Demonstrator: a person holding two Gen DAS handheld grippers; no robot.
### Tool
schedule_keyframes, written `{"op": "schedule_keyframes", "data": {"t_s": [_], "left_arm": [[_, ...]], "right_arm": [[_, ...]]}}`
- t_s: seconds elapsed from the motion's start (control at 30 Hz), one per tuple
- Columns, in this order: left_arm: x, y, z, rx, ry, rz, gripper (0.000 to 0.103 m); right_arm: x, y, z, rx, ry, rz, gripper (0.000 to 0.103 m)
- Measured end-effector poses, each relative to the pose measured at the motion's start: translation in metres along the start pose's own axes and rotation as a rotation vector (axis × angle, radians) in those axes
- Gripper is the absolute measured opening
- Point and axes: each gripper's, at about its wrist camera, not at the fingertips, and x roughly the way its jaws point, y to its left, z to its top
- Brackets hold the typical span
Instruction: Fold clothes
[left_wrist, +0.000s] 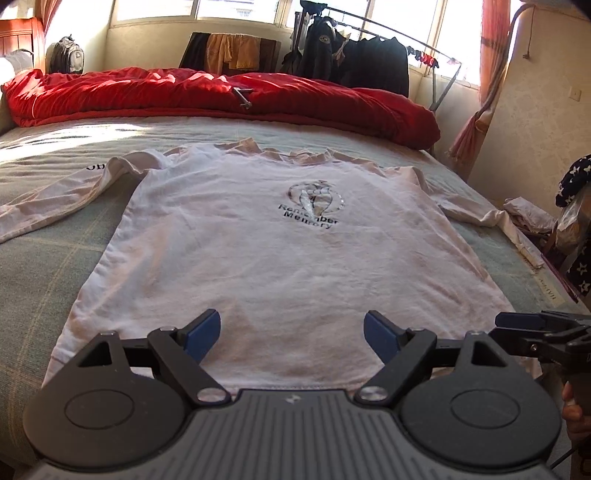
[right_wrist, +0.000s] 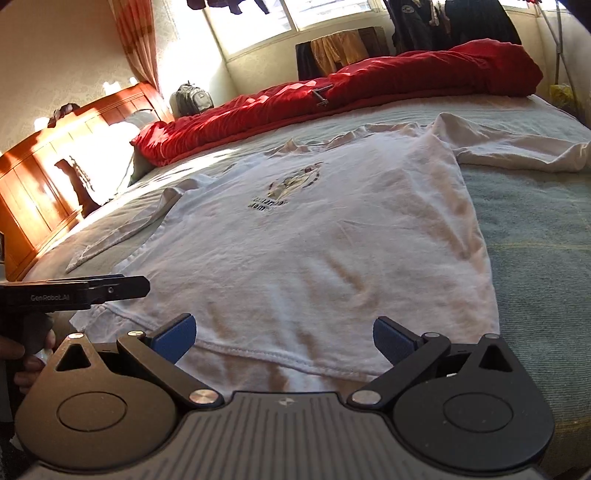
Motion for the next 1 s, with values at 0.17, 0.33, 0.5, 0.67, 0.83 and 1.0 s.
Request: {"op": "schedule_keyframes", "data": {"t_s": [0.17, 0.33, 0.5, 0.67, 0.83, 1.0], "left_arm": [[0.026, 0.006, 0.011, -0.016, 0.058, 0.068, 0.085], [0.045, 0.015, -0.003, -0.050, 0.119, 0.062, 0.090], [0.046, 0.020, -0.001, -0.070, 0.121, 0.041, 0.090], [0.047, 0.024, 0.001, -0.091, 0.123, 0.020, 0.091], [0.047, 0.027, 0.002, -0.099, 0.121, 0.008, 0.091], [0.049, 0.027, 0.001, -0.094, 0.116, 0.012, 0.092]], "right_arm": [[0.028, -0.019, 0.050, -0.018, -0.057, -0.022, 0.103], [0.057, -0.039, 0.101, -0.036, -0.113, -0.043, 0.103], [0.120, -0.058, 0.145, 0.008, -0.100, -0.040, 0.103], [0.164, -0.080, 0.145, 0.041, -0.028, -0.074, 0.103], [0.147, -0.102, 0.125, 0.035, -0.016, -0.137, 0.103], [0.120, -0.105, 0.113, 0.033, -0.010, -0.139, 0.103]]}}
